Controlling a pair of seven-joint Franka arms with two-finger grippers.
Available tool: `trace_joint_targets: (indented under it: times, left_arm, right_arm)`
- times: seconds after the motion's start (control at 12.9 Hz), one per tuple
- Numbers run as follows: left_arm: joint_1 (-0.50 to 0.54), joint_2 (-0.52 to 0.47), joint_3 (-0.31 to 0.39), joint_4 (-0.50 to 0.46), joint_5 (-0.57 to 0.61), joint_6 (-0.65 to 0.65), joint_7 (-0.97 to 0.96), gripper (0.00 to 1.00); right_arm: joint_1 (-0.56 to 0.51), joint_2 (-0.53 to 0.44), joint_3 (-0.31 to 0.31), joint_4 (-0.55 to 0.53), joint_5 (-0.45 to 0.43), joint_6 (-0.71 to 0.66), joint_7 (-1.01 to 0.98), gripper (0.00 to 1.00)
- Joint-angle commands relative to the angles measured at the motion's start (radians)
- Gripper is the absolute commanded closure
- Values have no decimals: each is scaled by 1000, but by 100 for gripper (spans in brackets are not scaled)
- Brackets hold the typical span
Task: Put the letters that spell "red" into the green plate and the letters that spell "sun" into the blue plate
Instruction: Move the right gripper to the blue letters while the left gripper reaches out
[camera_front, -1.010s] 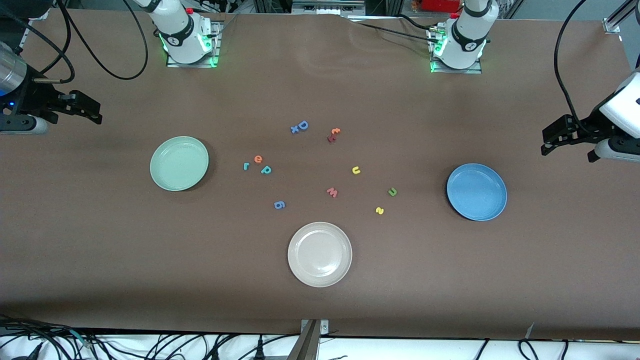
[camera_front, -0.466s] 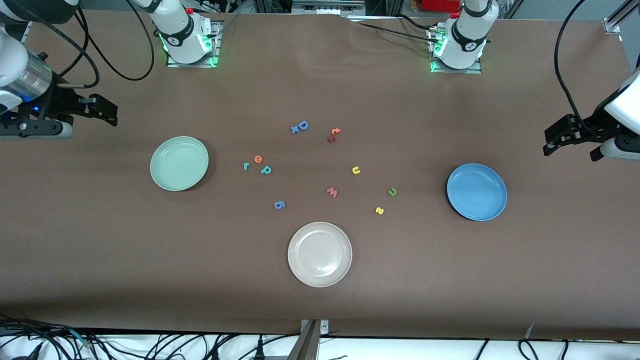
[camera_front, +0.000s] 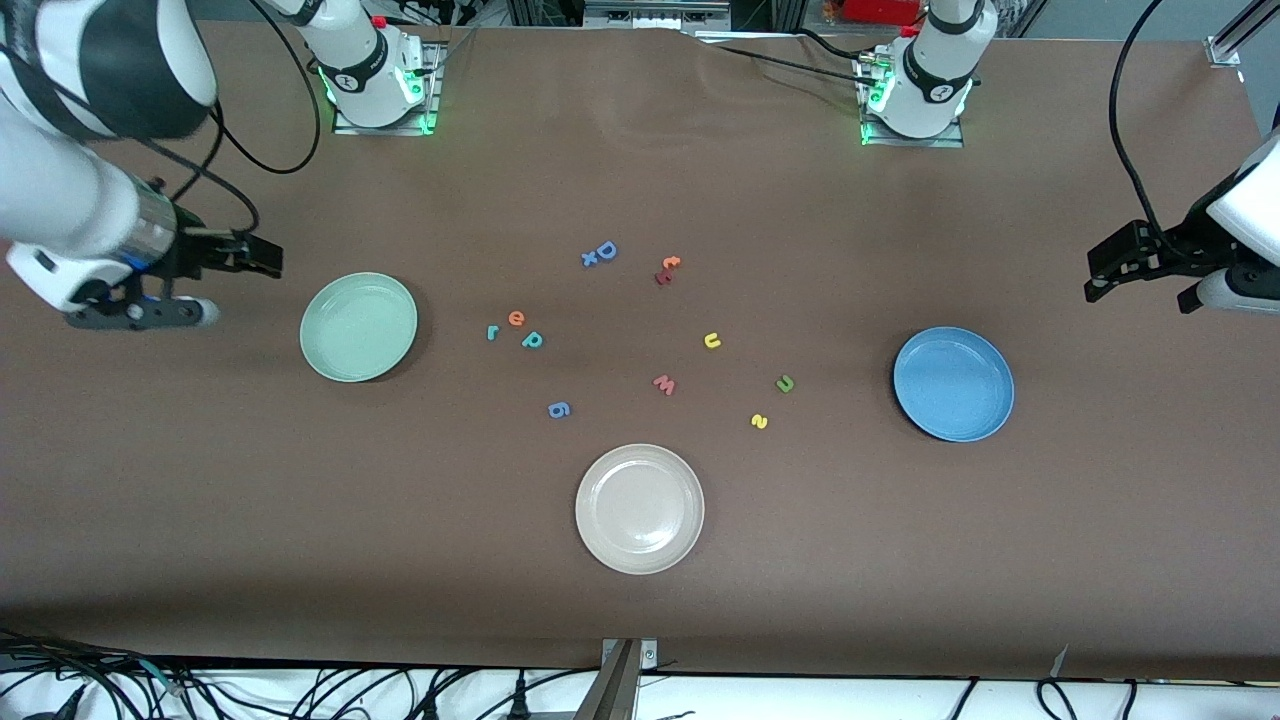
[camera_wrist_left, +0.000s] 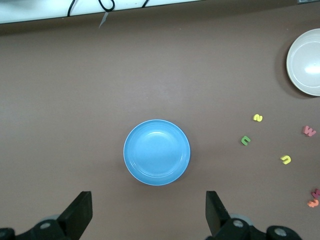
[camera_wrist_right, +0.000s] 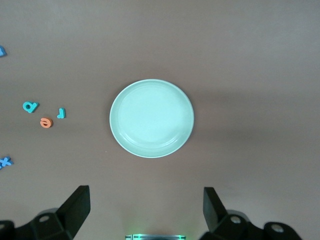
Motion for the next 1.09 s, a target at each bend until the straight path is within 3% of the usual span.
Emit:
trace_joint_targets:
  times: [0.0, 0.39, 1.01]
  left_arm:
    - [37, -41, -64, -39, -19, -13, -5, 0]
    - [46, -55, -80, -62, -14, -13, -5, 0]
    - [43, -52, -87, -117, -22, -18, 0, 0]
  right_arm:
    - [46, 61, -3, -38, 25, 77, 52, 0]
    - [115, 61, 2, -197, 25, 251, 261, 0]
    - [118, 60, 111, -308, 36, 388, 575, 1]
